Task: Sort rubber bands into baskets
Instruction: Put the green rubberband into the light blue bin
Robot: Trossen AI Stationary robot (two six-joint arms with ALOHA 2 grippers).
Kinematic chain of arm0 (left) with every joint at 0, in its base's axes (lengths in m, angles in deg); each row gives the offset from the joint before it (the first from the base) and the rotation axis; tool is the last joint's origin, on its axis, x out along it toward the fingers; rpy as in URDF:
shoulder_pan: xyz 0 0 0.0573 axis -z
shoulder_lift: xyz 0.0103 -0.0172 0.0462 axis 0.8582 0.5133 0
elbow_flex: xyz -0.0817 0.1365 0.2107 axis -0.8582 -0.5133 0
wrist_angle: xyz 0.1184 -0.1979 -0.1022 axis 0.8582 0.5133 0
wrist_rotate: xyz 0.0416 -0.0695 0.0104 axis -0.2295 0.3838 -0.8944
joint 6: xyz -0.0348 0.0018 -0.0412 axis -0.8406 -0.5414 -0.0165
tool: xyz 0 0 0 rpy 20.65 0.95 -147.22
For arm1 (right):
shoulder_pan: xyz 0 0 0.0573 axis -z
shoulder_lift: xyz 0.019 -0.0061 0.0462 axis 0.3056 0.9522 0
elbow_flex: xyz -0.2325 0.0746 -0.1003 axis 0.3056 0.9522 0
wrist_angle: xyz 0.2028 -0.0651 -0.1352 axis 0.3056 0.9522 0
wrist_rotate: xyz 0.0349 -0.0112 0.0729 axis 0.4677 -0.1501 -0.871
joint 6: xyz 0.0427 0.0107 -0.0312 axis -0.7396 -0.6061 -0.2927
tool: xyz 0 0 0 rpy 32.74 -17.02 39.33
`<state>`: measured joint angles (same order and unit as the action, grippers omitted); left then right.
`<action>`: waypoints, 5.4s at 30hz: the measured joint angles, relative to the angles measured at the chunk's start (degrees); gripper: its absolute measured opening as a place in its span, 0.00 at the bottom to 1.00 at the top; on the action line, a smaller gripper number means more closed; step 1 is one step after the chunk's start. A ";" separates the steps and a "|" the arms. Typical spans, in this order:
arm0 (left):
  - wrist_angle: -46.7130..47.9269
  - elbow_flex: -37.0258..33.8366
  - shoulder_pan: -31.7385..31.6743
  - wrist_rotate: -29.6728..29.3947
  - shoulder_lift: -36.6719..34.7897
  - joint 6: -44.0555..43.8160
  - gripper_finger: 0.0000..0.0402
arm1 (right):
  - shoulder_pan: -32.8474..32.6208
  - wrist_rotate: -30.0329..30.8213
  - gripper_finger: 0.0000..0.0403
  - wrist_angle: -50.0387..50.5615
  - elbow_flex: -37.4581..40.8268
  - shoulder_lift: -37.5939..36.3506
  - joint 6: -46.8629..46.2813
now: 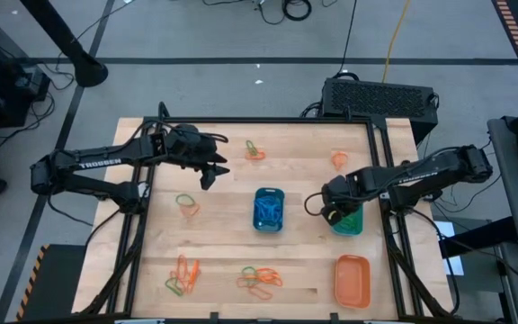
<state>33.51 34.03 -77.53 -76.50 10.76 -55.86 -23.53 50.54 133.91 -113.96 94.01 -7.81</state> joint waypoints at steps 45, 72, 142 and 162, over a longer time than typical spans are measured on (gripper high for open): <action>9.32 0.07 -23.95 -14.08 19.08 -10.07 0.48 | 3.45 7.71 0.36 5.09 -14.21 0.00 11.86; 1.41 0.17 -29.25 -14.51 33.26 -6.90 0.47 | 5.47 9.20 0.36 3.33 -14.19 0.00 19.54; -38.99 1.92 4.71 10.00 11.47 -10.30 0.01 | 13.16 -6.27 0.73 -71.40 -14.18 11.63 37.08; -41.71 1.92 4.96 9.11 13.05 -10.43 0.01 | 13.14 -6.28 0.25 -71.23 -14.18 11.65 40.57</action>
<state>-8.20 35.95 -72.57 -67.39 23.81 -66.29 -10.39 44.26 62.68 -128.14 105.66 32.76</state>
